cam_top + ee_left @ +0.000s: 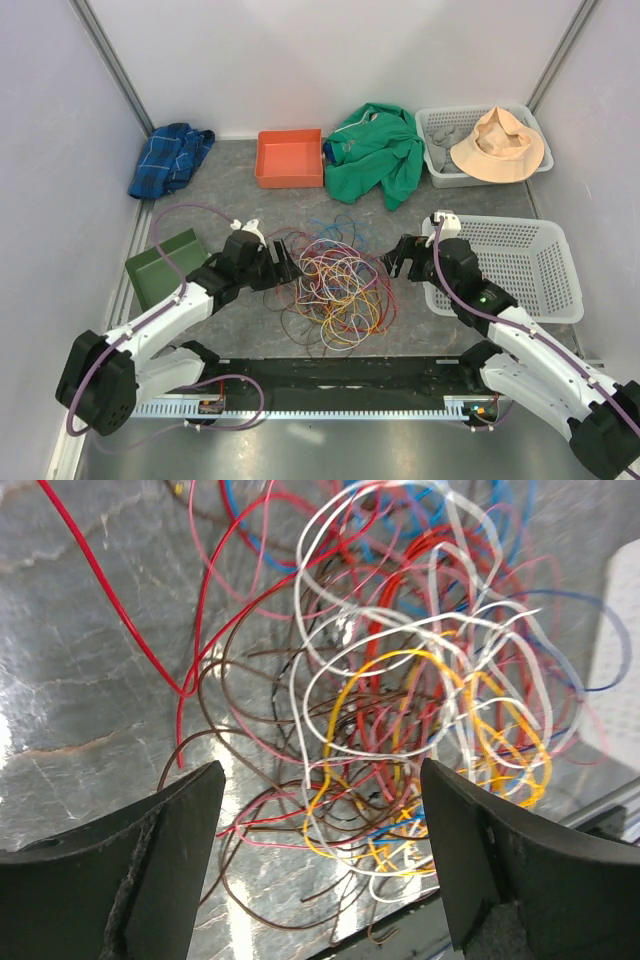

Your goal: Untangle the cables

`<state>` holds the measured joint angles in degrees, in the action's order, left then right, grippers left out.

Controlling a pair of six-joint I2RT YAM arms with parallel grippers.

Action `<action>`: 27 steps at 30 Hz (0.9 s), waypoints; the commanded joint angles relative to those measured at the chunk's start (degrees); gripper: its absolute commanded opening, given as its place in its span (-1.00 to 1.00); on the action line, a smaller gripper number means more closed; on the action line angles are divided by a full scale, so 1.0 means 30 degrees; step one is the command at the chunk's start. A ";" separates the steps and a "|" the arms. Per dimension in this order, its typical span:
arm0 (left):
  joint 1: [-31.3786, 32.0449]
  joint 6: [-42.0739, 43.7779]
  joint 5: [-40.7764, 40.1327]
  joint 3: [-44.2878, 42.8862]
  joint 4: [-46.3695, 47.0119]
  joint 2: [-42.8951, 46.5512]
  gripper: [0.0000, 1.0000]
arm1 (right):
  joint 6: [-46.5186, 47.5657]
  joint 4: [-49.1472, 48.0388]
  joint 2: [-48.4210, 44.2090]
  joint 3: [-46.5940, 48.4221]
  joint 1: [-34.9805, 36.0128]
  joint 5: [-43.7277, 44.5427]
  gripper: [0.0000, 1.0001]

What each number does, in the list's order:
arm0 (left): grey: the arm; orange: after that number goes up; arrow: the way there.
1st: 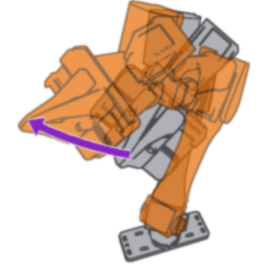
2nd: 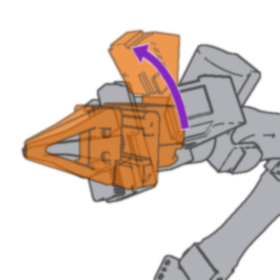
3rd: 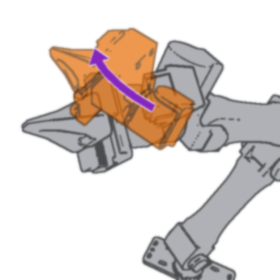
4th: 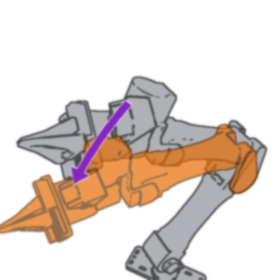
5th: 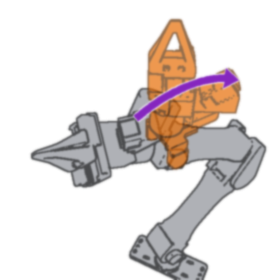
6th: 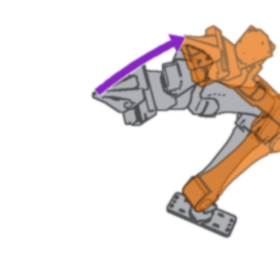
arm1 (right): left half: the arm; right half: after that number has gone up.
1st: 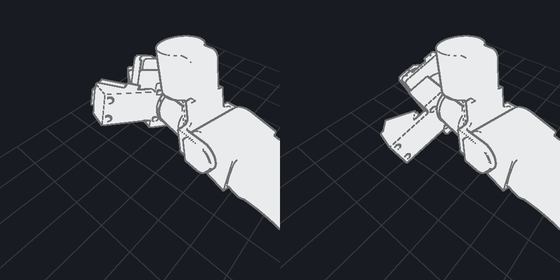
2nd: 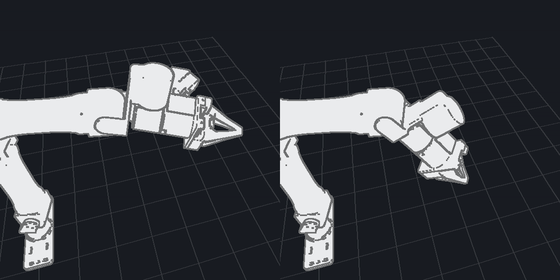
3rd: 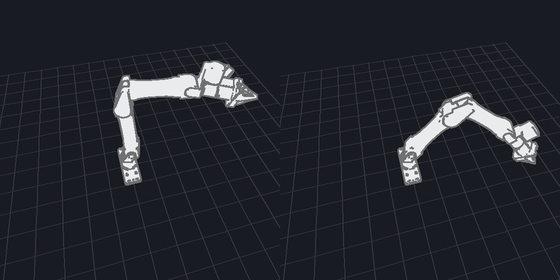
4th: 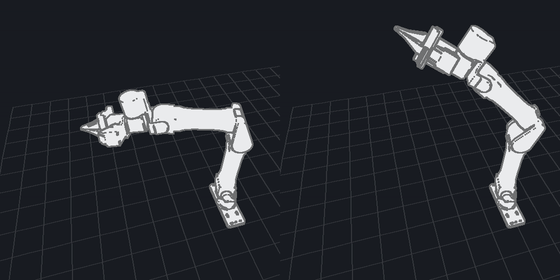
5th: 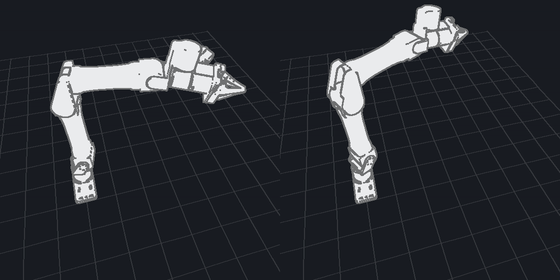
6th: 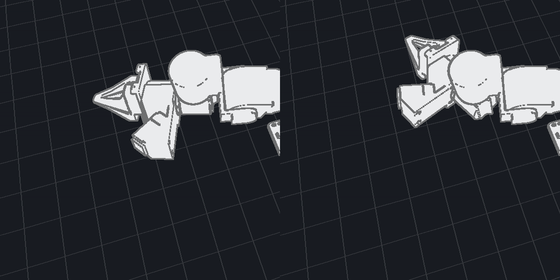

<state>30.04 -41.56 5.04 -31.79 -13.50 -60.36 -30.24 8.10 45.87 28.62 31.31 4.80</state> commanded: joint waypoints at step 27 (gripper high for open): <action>0.1148 0.3158 -0.2266 -1.1543 -0.5606 0.2659 -0.97 | -0.0904 -0.0824 0.0062 0.0860 0.0081 -0.1280 0.96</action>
<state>33.47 -37.91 0.64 -55.55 -24.56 -54.37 -30.65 6.94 45.60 28.69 31.35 0.84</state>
